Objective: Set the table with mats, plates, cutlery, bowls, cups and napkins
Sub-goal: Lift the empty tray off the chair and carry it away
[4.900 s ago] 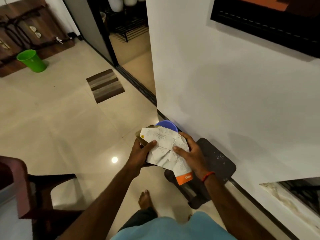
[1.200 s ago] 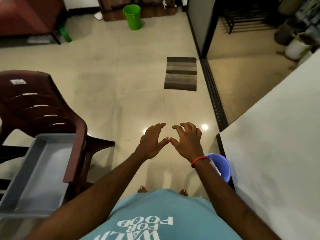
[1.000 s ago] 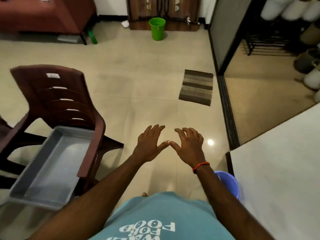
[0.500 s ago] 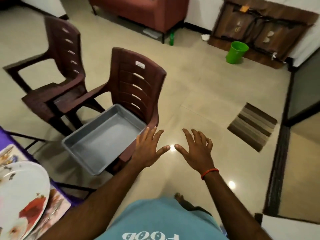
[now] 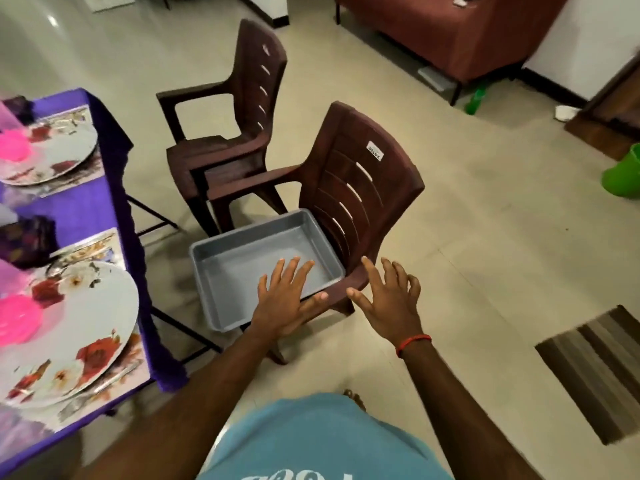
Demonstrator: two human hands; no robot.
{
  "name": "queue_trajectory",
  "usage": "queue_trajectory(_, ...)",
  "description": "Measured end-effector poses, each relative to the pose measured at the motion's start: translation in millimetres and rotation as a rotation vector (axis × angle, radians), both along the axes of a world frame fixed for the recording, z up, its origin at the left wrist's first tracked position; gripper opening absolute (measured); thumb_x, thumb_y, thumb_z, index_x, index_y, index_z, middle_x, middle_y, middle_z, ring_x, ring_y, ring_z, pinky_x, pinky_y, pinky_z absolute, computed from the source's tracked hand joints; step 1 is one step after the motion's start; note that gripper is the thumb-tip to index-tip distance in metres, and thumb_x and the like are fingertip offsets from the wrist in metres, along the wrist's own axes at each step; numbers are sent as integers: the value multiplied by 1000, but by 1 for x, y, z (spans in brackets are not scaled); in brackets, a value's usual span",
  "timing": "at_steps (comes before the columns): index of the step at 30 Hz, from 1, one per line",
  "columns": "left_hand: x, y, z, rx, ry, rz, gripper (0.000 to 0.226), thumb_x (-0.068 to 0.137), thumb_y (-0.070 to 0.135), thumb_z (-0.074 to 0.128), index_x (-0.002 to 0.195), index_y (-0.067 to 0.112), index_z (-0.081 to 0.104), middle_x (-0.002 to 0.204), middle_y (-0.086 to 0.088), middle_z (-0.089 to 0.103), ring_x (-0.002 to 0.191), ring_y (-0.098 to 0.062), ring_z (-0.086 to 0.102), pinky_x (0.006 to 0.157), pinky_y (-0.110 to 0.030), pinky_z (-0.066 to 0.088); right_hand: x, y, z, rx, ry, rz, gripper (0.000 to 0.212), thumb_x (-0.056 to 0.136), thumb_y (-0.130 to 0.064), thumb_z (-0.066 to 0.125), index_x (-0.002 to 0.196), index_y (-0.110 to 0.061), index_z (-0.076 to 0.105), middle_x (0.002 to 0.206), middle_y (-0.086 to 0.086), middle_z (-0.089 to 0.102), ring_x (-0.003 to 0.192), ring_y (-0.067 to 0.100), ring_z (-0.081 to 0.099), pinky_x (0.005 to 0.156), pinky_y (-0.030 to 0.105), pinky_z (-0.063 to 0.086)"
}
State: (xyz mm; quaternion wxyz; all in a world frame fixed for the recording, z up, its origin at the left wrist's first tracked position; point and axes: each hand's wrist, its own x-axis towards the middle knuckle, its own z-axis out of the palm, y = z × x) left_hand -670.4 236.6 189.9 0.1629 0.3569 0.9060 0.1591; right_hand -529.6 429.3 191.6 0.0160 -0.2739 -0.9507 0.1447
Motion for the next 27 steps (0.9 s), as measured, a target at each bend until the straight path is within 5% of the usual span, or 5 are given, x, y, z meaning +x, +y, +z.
queue_trajectory(18, -60, -34, -31, -60, -59, 391, 94, 82, 92, 13, 161, 41, 15, 173, 6, 4, 159, -23, -5, 122, -66, 4, -126, 52, -27, -123, -80, 225, 92, 81, -85, 11, 155, -33, 31, 161, 13, 30, 150, 33, 19, 116, 56, 16)
queue_trajectory(27, -127, -35, -64, -71, -158, 524, 86, 88, 87, 23, 160, 40, 15, 172, 4, 6, 159, -25, -3, 121, -67, 6, -206, 69, -53, -195, -188, 226, 78, 91, -77, 32, 154, -32, 29, 163, 13, 25, 151, 33, 15, 118, 60, 12)
